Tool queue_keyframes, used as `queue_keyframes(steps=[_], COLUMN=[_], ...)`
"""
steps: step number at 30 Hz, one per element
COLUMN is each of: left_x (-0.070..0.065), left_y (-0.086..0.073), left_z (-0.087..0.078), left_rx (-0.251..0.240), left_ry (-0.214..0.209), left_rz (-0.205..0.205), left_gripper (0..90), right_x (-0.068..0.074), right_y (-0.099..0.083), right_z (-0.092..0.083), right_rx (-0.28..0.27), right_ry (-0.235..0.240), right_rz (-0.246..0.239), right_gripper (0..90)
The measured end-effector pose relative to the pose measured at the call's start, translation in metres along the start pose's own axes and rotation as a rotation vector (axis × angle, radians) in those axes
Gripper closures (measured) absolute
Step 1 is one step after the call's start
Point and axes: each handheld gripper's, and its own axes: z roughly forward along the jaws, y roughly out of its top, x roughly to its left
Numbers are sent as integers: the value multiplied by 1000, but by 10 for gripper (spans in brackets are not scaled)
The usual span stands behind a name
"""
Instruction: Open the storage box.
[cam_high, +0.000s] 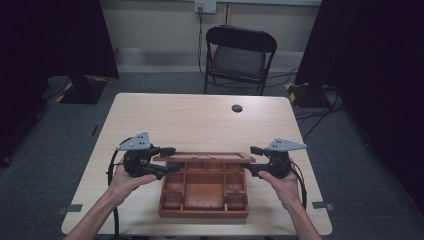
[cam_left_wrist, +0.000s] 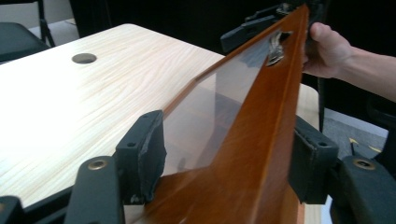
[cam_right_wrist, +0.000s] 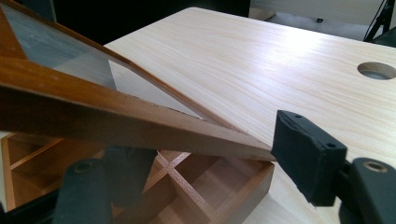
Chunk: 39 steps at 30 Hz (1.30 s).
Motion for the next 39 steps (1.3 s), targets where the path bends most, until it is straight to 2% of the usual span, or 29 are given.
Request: queue_keyframes(steps=[7,10,11,13,19,22,27,32,33,39], left_x=[13,19,21,23,26,28,32,36,36,38], left_y=[-7,-10,-11,-12,-15,-15,-13,-11,-11,-10], left_z=[-1,-3,-5,-6,-5,-5,-6,-5,-5,0], left_rx=[-9,-6,-26,-33,-27,-40,-48,-46,-45,-28], left_ry=[50,68,75,80,98,113,123,114,113,126], left_rz=[-41,-46,-57,-71,-68,-73,-52,-58,-55,-48], left_gripper=[341,344,376,398,409,449,499,508,510,501], right_x=[-3,-3,-4,-4,-4,-3,-4,-5,-5,-6], right_y=[3,5,5,6,8,10,14,16,16,17], right_z=[1,1,2,3,4,7,13,18,18,19], right_rx=[-2,-10,-18,-23,-26,-31,-40,-52,-52,-52], right_ry=[12,17,18,19,39,46,65,80,91,99], right_rz=[18,18,20,23,23,22,16,25,23,18], right_gripper=[303,303,304,306,310,324,340,383,415,429])
